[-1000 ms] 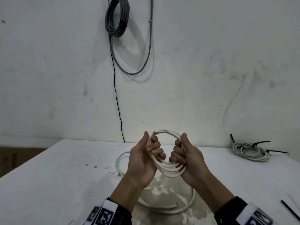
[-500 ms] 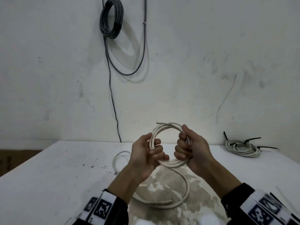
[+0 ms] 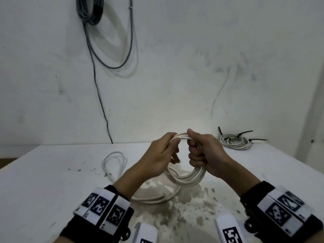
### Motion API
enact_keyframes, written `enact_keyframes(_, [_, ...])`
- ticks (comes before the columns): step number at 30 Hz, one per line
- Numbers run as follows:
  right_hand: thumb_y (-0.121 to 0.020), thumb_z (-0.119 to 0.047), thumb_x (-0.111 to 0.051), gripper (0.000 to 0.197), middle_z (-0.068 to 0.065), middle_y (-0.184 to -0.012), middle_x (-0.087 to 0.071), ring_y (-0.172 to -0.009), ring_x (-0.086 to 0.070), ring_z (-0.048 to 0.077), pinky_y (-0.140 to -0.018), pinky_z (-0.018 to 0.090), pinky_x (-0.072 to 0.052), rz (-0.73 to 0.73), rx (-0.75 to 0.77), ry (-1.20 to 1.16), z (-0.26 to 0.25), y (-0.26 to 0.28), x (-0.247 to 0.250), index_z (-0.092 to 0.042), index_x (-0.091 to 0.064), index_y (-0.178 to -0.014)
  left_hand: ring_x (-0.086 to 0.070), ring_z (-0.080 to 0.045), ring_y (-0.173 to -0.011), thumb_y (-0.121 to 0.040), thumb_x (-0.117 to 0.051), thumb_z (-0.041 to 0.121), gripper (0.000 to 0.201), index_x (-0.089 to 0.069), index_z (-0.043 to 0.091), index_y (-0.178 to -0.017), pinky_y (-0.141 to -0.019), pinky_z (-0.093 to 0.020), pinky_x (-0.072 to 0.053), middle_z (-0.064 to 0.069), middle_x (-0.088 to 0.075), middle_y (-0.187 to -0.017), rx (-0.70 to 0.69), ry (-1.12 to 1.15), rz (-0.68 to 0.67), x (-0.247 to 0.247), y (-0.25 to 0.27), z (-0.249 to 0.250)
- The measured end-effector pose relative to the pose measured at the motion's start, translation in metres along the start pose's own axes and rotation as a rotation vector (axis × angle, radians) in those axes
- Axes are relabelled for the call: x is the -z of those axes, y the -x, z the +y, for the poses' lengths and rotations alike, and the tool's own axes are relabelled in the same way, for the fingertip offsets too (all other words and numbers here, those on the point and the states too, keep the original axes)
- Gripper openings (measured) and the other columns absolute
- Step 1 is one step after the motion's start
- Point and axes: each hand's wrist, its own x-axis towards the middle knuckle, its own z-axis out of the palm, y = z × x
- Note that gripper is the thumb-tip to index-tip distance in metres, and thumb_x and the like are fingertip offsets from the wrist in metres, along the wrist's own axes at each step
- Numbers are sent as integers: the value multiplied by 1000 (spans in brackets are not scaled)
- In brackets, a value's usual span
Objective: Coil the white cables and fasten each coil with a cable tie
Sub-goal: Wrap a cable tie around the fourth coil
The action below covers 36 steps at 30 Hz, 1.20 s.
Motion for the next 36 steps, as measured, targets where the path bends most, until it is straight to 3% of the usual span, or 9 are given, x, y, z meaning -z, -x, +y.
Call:
enact_keyframes(3, [-94,-36,-48,46,-5,-41,-19,-32,-14,8,-35,14,-17,93,4,-83,6,9,12,-14,-37,-55,-39,-10,-40,-99,-40,29,29,-58,6,-97,-42,-25,-37,0,-43,-67,142,296,43,-25,-2,5])
enact_keyframes(9, [-97,-37,-42,46,-5,-39,-21,-33,-16,9,-37,18,-22,235,24,-120,21,29,48,-13,-38,-58,-18,-5,-35,-97,-44,26,29,-59,3,-89,-37,-14,-16,2,-24,-56,300,687,-28,-73,-10,15])
enact_keyframes(12, [-98,-46,-30,53,2,-45,-41,-40,-40,17,-50,26,-44,203,-41,98,18,38,77,-7,-50,-70,-15,-7,-37,-96,-47,18,21,-55,8,-79,-38,-13,-13,1,-21,-56,348,696,7,-95,-16,14])
enact_keyframes(15, [-98,-44,-32,46,7,-71,-59,-68,-58,20,-66,31,-48,281,-168,437,6,46,127,-9,-59,-85,-14,-6,-36,-94,-48,12,16,-60,3,-90,-37,-11,-13,4,-21,-52,381,686,-49,-109,-23,13])
enact_keyframes(20, [-89,-9,-50,24,12,-90,-60,-66,-56,20,-54,24,-47,432,-466,1261,4,49,233,0,-65,-107,-15,-6,-37,-94,-48,12,18,-64,3,-91,-37,-13,-13,3,-20,-54,405,619,-181,-139,-30,12])
enact_keyframes(26, [-91,-28,-51,34,3,-78,-61,-57,-45,11,-45,15,-25,324,-695,1656,34,46,277,0,-60,-108,-15,-5,-37,-94,-48,12,18,-65,4,-93,-36,-14,-12,3,-21,-55,467,672,-273,-167,-40,8])
enact_keyframes(29, [-89,-28,-55,23,4,-76,-48,-81,-53,22,-45,18,-19,337,-658,1755,44,38,279,-5,-54,-92,-15,-5,-38,-94,-48,12,18,-64,4,-95,-36,-13,-12,4,-21,-54,467,683,-303,-168,-45,7])
enact_keyframes(32, [-85,-12,-58,19,11,-85,-52,-70,-53,23,-52,20,-35,518,-557,1613,45,22,280,0,-48,-75,-15,-5,-38,-94,-47,13,20,-65,5,-93,-35,-12,-13,4,-20,-56,440,695,-314,-161,-50,5])
enact_keyframes(36, [-79,-9,-65,19,17,-97,-68,-89,-64,34,-78,35,-54,772,-26,1374,26,-4,255,-5,-69,-97,-14,-4,-38,-93,-48,15,24,-68,3,-102,-36,-11,-14,4,-19,-56,386,678,-315,-141,-54,0])
